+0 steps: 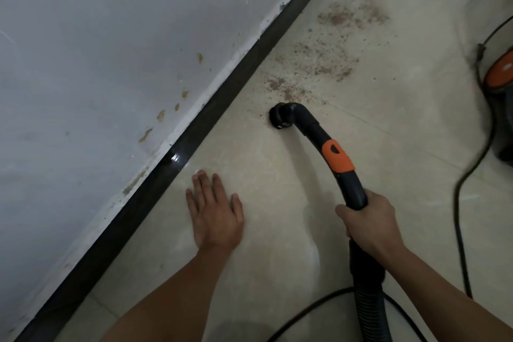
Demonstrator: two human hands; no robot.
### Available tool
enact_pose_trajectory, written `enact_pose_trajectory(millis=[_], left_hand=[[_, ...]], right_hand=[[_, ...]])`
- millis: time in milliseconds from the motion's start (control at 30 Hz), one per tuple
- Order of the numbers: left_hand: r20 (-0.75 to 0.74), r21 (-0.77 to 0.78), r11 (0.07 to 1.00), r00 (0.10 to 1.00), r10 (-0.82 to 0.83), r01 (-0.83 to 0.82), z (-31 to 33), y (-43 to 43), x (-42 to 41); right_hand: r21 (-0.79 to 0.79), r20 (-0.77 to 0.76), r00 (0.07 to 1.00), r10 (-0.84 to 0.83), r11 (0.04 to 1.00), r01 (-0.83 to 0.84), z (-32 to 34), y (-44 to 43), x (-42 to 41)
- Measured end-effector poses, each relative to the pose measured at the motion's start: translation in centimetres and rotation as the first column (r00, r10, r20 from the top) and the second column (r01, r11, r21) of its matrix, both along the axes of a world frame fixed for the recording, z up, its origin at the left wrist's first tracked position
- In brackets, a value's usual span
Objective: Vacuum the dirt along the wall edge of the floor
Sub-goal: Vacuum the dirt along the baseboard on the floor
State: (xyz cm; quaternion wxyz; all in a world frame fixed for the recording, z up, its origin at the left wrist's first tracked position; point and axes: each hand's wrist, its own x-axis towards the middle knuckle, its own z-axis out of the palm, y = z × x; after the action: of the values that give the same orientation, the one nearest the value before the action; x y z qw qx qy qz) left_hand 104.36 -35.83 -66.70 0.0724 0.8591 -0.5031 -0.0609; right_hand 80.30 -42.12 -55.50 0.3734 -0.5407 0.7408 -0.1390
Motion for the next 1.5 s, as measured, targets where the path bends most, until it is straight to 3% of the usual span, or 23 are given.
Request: enact_pose_trajectory(millis=[500,667,867,1067,1500], left_hand=[[0.014,0.018,1.0,1.0,-0.012,0.011,0.2,0.0,0.0],[0.009,0.015,1.0,1.0,-0.016,0.016,0.1,0.0,0.0],[0.017,0.024,1.0,1.0,-0.014,0.014,0.2,0.0,0.0],[0.009,0.0,1.0,1.0,-0.013,0.013,0.0,0.0,0.0],[0.0,-0.018,1.0,1.0,-0.005,0.005,0.1,0.1,0.0]], right_hand=[[-0.027,0.048,0.991,0.122,0.992,-0.121,-0.2,-5.6,7.0],[0.009,-0.039,0.973,0.226,0.974,-0.226,0.6,-3.2,4.0],[0.009,-0.13,0.991,-0.017,1.0,0.019,1.1,0.8,-4.4],[-0.053,-0.14,0.965,-0.222,0.975,0.217,1.6,-1.3,-7.6],[-0.029,0.002,0.994,-0.107,0.994,0.107,0.1,-5.5,-0.5]])
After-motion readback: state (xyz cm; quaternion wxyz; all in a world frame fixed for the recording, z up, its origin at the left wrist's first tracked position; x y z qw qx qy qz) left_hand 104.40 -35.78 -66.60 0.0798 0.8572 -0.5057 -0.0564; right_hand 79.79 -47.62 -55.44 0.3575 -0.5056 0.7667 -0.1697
